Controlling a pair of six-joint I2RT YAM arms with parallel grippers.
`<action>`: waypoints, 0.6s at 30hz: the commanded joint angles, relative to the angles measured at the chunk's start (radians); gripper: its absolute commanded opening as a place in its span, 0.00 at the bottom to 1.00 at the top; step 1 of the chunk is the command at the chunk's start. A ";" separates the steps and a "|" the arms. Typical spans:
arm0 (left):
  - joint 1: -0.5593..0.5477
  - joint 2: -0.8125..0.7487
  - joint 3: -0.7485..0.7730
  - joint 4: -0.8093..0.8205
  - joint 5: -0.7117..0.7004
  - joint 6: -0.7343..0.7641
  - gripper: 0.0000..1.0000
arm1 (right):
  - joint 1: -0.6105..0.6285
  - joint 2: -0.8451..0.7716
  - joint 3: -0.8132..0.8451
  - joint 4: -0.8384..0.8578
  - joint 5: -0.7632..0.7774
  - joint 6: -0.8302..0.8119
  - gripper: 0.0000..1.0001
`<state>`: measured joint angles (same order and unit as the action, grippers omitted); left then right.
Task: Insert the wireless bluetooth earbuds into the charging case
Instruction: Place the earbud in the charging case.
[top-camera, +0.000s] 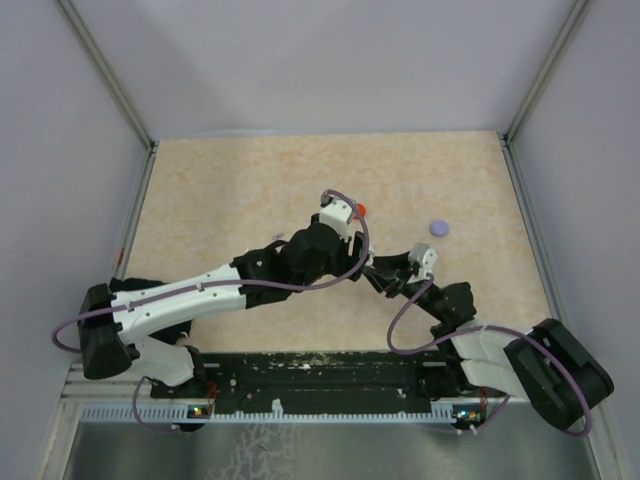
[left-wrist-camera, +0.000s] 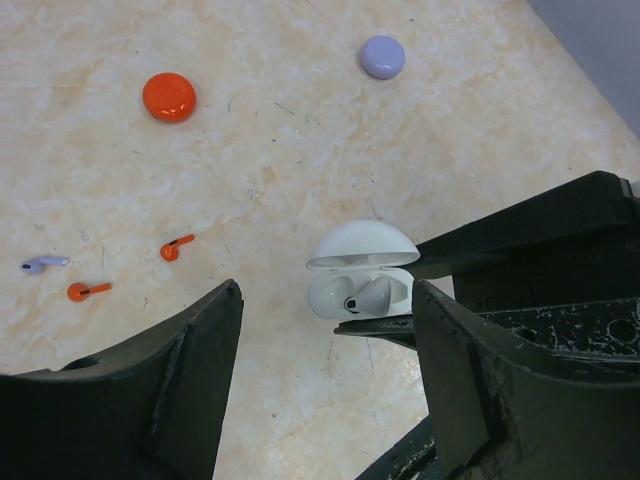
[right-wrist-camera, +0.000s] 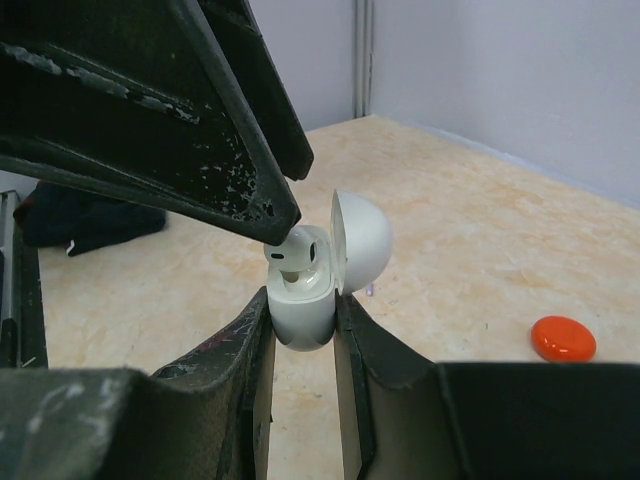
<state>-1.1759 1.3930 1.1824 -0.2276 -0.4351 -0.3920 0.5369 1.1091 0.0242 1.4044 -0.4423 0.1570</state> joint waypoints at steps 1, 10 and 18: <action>-0.003 0.020 0.036 -0.049 -0.042 -0.007 0.73 | 0.011 0.003 0.023 0.051 -0.013 -0.006 0.00; -0.003 0.009 0.016 -0.089 -0.073 0.001 0.73 | 0.011 0.000 0.019 0.053 -0.006 -0.009 0.00; -0.001 -0.054 -0.048 -0.083 -0.086 0.015 0.73 | 0.011 -0.005 0.016 0.056 0.000 -0.012 0.00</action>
<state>-1.1786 1.3834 1.1633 -0.2878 -0.4881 -0.3923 0.5385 1.1091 0.0242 1.3960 -0.4454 0.1566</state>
